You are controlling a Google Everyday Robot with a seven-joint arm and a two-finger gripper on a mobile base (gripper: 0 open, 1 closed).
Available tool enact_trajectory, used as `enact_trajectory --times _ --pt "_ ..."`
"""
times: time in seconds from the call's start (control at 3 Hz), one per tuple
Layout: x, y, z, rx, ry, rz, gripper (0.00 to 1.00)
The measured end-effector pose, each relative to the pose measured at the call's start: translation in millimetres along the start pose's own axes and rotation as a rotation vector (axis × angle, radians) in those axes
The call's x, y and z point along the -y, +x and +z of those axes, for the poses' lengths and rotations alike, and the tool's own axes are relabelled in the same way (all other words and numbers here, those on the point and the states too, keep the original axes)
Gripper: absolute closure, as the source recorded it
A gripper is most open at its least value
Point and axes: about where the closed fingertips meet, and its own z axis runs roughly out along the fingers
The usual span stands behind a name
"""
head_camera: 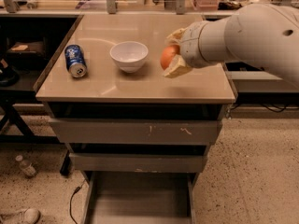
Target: Pick orange from bottom drawer and place on counter
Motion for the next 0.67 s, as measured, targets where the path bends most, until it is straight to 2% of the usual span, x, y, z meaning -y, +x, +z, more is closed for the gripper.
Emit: enact_trajectory --times 0.33,0.67 --pt "16.5 5.3 20.9 -0.021 -0.011 -0.016 1.00" --pt "19.5 21.1 38.7 -0.051 -0.035 -0.013 1.00"
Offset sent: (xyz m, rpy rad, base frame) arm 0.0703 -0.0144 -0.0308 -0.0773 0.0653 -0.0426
